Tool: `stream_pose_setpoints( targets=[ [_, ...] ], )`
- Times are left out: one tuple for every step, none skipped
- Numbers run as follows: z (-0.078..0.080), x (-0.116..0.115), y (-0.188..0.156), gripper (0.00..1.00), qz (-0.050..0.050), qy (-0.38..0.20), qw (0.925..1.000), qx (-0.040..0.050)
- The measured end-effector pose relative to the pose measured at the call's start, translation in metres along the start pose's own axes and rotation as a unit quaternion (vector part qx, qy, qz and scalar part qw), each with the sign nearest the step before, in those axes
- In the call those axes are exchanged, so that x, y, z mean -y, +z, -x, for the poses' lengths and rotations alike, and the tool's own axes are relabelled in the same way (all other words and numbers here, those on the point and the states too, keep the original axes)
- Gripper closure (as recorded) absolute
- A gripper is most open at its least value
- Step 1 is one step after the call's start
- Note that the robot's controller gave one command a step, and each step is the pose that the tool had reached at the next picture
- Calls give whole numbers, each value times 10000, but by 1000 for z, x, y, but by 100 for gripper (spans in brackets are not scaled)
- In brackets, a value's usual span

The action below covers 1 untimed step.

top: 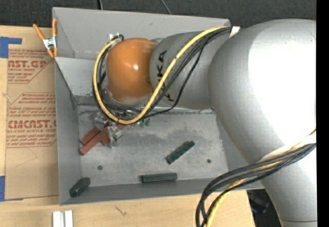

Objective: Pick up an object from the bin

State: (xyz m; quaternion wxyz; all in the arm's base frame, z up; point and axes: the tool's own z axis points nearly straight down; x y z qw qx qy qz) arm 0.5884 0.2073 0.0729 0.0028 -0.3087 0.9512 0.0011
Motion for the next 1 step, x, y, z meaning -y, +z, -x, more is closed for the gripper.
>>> stream_pose_setpoints(
  targets=[
    [-4, -2, -150, 100, -3, -71, 10000, -6]
  ],
)
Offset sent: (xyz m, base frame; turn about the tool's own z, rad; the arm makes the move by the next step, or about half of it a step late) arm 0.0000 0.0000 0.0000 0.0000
